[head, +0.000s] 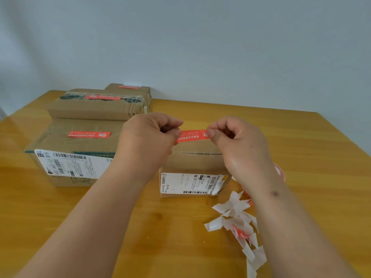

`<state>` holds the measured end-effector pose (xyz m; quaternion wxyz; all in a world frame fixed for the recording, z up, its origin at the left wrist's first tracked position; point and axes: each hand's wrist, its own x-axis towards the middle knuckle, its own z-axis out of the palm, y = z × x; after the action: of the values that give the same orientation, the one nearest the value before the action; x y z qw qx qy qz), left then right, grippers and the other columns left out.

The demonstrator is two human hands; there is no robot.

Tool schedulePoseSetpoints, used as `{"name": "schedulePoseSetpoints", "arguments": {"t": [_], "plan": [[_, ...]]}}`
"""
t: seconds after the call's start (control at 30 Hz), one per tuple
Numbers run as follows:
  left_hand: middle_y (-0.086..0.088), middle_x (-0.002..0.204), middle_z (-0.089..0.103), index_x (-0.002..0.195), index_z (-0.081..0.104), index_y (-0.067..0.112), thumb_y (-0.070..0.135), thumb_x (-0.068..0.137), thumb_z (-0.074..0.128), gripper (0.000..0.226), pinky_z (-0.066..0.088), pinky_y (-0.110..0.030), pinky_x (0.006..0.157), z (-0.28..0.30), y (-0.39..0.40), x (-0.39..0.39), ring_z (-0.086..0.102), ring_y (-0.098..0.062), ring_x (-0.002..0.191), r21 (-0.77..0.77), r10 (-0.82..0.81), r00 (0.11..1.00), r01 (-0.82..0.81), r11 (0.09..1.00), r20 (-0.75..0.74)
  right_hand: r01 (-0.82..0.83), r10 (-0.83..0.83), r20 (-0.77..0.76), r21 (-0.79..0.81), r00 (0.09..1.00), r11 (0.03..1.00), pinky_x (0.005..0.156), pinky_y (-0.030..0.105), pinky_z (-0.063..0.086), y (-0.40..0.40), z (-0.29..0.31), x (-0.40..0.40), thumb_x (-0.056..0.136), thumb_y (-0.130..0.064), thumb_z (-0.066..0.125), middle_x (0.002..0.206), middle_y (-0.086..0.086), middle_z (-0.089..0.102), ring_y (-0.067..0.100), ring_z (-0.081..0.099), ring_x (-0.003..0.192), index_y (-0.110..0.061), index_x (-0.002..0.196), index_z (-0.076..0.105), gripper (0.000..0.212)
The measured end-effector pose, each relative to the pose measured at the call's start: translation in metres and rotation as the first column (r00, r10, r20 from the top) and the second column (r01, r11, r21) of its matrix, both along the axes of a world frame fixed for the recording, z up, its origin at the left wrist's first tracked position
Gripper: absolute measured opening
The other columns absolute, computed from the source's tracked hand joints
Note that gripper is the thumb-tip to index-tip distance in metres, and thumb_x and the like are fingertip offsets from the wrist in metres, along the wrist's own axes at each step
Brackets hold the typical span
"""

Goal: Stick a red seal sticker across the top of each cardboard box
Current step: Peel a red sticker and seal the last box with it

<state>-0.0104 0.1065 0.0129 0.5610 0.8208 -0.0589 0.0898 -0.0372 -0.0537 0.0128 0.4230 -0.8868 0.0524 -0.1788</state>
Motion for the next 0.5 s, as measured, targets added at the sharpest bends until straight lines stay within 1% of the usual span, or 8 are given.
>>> {"name": "schedulePoseSetpoints", "arguments": {"t": [0.03, 0.1, 0.17, 0.23, 0.3, 0.33, 0.4, 0.5], "plan": [[0.005, 0.075, 0.071, 0.095, 0.073, 0.028, 0.013, 0.089, 0.069, 0.017, 0.052, -0.013, 0.052, 0.000, 0.000, 0.001, 0.065, -0.013, 0.060, 0.016, -0.009, 1.000, 0.009, 1.000, -0.013, -0.005, 0.005, -0.002, 0.028, 1.000, 1.000, 0.063, 0.008, 0.040, 0.000, -0.001, 0.001, 0.091, -0.028, 0.063, 0.075, -0.017, 0.061, -0.011, 0.053, 0.070, -0.032, 0.081, 0.067, 0.012], [0.005, 0.079, 0.071, 0.099, 0.072, 0.027, 0.013, 0.090, 0.067, 0.017, 0.053, -0.014, 0.054, 0.000, -0.002, 0.004, 0.066, -0.011, 0.062, 0.049, -0.032, 0.999, 0.034, 0.998, -0.032, 0.009, -0.008, -0.019, 0.055, 1.000, 0.998, 0.057, 0.003, 0.039, -0.001, -0.004, 0.004, 0.090, -0.025, 0.065, 0.073, -0.019, 0.063, -0.012, 0.055, 0.068, -0.033, 0.083, 0.069, 0.011], [0.006, 0.085, 0.071, 0.105, 0.071, 0.025, 0.013, 0.090, 0.067, 0.020, 0.057, -0.019, 0.064, -0.002, -0.003, 0.007, 0.068, -0.006, 0.070, 0.103, -0.054, 0.997, 0.059, 0.993, -0.048, 0.027, -0.026, -0.055, 0.033, 0.998, 0.999, 0.057, 0.003, 0.040, -0.003, -0.007, 0.006, 0.090, -0.027, 0.064, 0.076, -0.020, 0.063, -0.007, 0.056, 0.068, -0.033, 0.087, 0.071, 0.009], [0.007, 0.091, 0.071, 0.114, 0.068, 0.025, 0.016, 0.090, 0.068, 0.026, 0.058, -0.031, 0.077, -0.004, -0.005, 0.010, 0.069, -0.010, 0.080, 0.173, -0.067, 0.995, 0.078, 0.982, -0.068, 0.036, -0.039, -0.104, -0.032, 0.994, 0.999, 0.055, 0.008, 0.040, -0.005, -0.008, 0.008, 0.091, -0.028, 0.063, 0.075, -0.019, 0.061, -0.003, 0.055, 0.067, -0.032, 0.090, 0.070, 0.008], [0.006, 0.102, 0.070, 0.121, 0.064, 0.031, 0.021, 0.088, 0.070, 0.034, 0.058, -0.036, 0.081, -0.005, -0.008, 0.012, 0.068, -0.014, 0.087, 0.262, -0.072, 0.993, 0.094, 0.960, -0.095, 0.039, -0.054, -0.147, -0.107, 0.988, 0.994, 0.065, 0.020, 0.046, -0.007, -0.010, 0.010, 0.091, -0.028, 0.062, 0.074, -0.018, 0.059, 0.003, 0.057, 0.069, -0.030, 0.092, 0.070, 0.008], [0.006, 0.107, 0.069, 0.123, 0.062, 0.033, 0.022, 0.088, 0.070, 0.038, 0.058, -0.036, 0.082, -0.005, -0.009, 0.013, 0.067, -0.016, 0.089, 0.304, -0.071, 0.992, 0.101, 0.947, -0.107, 0.043, -0.067, -0.168, -0.141, 0.983, 0.989, 0.073, 0.027, 0.049, -0.008, -0.011, 0.011, 0.091, -0.028, 0.061, 0.076, -0.018, 0.060, 0.006, 0.059, 0.074, -0.030, 0.093, 0.069, 0.008], [0.009, 0.112, 0.066, 0.125, 0.060, 0.032, 0.023, 0.088, 0.069, 0.039, 0.057, -0.035, 0.083, -0.005, -0.012, 0.014, 0.066, -0.016, 0.090, 0.378, -0.069, 0.992, 0.106, 0.920, -0.111, 0.051, -0.093, -0.209, -0.200, 0.974, 0.979, 0.087, 0.040, 0.049, -0.007, -0.012, 0.013, 0.091, -0.029, 0.060, 0.083, -0.016, 0.063, 0.012, 0.062, 0.087, -0.032, 0.090, 0.066, 0.007], [0.012, 0.102, 0.062, 0.122, 0.059, 0.027, 0.021, 0.089, 0.068, 0.035, 0.056, -0.033, 0.080, -0.007, -0.017, 0.017, 0.063, -0.012, 0.085, 0.447, -0.061, 0.995, 0.089, 0.890, -0.077, 0.053, -0.115, -0.238, -0.253, 0.965, 0.966, 0.091, 0.045, 0.047, -0.005, -0.012, 0.014, 0.091, -0.028, 0.057, 0.089, -0.012, 0.066, 0.016, 0.062, 0.092, -0.034, 0.087, 0.061, 0.008]]}}
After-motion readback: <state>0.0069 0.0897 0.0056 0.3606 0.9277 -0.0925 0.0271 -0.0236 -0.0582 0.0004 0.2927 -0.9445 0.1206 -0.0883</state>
